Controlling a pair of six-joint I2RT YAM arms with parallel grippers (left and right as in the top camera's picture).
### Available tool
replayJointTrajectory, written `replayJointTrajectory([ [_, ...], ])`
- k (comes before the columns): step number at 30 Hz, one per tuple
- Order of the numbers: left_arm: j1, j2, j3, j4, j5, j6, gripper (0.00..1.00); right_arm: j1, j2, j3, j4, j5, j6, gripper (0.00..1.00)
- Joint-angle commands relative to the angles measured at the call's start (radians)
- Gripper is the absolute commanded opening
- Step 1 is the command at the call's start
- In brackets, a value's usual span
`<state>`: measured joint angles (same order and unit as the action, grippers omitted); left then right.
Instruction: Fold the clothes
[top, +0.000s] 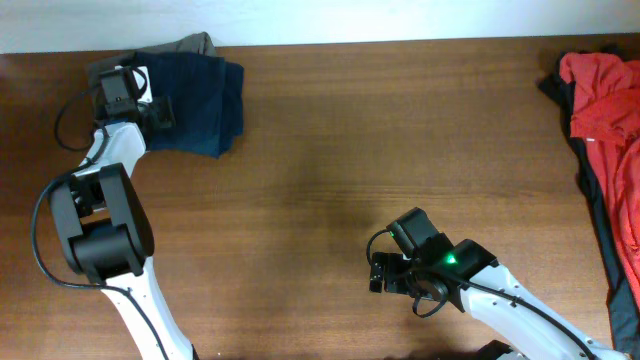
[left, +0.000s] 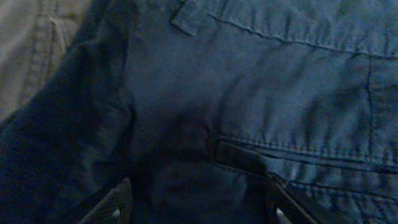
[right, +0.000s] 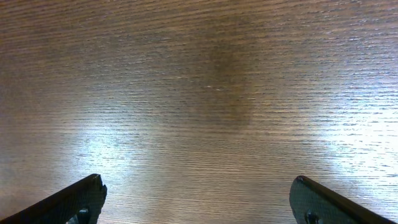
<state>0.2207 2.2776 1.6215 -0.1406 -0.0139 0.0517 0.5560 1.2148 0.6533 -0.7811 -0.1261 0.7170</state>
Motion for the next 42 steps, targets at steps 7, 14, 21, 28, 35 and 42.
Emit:
replayJointTrajectory([
  [7, -0.023, -0.240, -0.005, -0.007, -0.016, 0.018, 0.68, 0.000, -0.002, -0.006, 0.001, -0.002, -0.006, 0.99],
  [14, -0.073, -0.281, -0.005, -0.089, 0.047, 0.018, 0.68, 0.000, -0.002, -0.006, 0.017, -0.001, -0.006, 0.99],
  [21, -0.133, -0.189, -0.005, -0.146, 0.100, 0.018, 0.68, 0.000, -0.002, -0.006, 0.038, -0.002, -0.006, 0.99],
  [28, -0.167, -0.030, -0.005, -0.113, 0.097, 0.018, 0.69, 0.000, -0.002, -0.006, 0.037, -0.002, -0.006, 0.99],
  [35, -0.167, 0.043, -0.003, -0.128, 0.097, 0.018, 0.74, 0.000, -0.002, -0.006, 0.032, -0.002, -0.006, 0.99],
  [42, -0.164, -0.168, 0.055, -0.054, 0.093, 0.019, 0.74, 0.000, -0.002, -0.006, 0.026, -0.002, -0.006, 0.99],
])
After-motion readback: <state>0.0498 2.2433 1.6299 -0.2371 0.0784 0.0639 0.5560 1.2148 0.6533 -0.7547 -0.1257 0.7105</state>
